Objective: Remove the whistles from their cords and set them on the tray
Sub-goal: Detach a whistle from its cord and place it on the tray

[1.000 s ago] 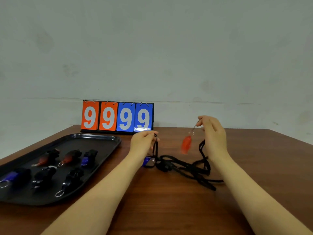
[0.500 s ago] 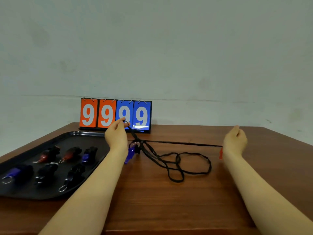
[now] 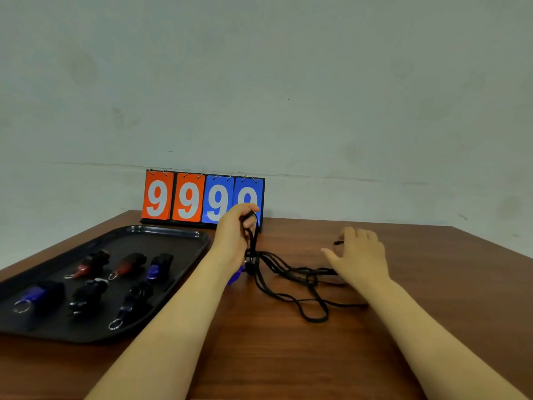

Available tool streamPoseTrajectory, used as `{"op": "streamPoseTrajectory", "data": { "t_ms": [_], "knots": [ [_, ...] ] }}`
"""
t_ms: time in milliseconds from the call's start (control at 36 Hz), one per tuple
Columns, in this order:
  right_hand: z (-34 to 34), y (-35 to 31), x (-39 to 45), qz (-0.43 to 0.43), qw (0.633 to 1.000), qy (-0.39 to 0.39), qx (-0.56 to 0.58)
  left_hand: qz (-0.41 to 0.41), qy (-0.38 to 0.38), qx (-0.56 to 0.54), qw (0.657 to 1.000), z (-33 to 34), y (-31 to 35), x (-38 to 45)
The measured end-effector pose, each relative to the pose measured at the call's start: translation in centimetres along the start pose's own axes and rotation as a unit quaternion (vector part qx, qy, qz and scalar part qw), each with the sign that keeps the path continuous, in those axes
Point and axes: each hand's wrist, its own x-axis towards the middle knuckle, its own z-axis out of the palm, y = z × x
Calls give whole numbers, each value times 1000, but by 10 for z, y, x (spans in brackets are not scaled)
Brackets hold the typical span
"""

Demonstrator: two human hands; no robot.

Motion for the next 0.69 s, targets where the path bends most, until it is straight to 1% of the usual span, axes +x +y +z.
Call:
{"op": "streamPoseTrajectory", "data": {
  "t_ms": [28, 56, 83, 139, 167, 222, 306, 389, 444, 472, 500, 528, 583, 611, 639, 667, 694],
  "knots": [
    [-2, -7, -3, -34, 998, 30, 33, 0, -6, 2, 1000, 0, 0, 0],
    [-3, -14, -7, -65, 993, 40, 94, 4, -12, 9, 1000, 1, -1, -1],
    [-4, -22, -11, -94, 980, 30, 174, 8, -18, 17, 1000, 1, -2, -1],
    [-6, -40, -21, -141, 939, -45, 309, 10, -29, 18, 999, 2, -3, -2],
    [-5, -49, -25, -166, 925, -84, 331, 9, -34, 11, 999, 3, -2, -2],
    [4, -60, -27, -204, 916, -135, 319, 5, -43, -1, 999, 4, -2, -1],
    [14, -61, -24, -227, 913, -148, 305, 2, -57, -8, 998, 4, -3, -1],
    [13, -55, -21, -196, 907, -135, 347, -10, -42, 14, 999, 7, -2, -1],
    [8, -49, -19, -143, 890, -128, 414, -15, 1, 109, 994, 10, 1, -2],
    [5, -47, -18, -109, 867, -137, 467, -3, 20, 172, 985, 10, 0, -1],
    [2, -45, -17, -74, 830, -156, 530, 22, 28, 229, 973, 10, -3, 1],
    [-2, -44, -15, -44, 787, -179, 589, 57, 23, 275, 960, 7, -6, 3],
    [-8, -42, -12, 10, 703, -232, 672, 115, -13, 356, 927, 3, -13, 4],
    [-11, -42, -12, 35, 663, -259, 701, 138, -26, 406, 903, 1, -17, 4],
    [-13, -42, -12, 54, 626, -282, 725, 161, -34, 463, 871, 0, -22, 4],
    [-14, -42, -13, 66, 594, -298, 744, 182, -36, 518, 835, -1, -26, 6],
    [-13, -43, -13, 71, 572, -304, 758, 200, -35, 553, 808, -2, -30, 8]
  ]
}}
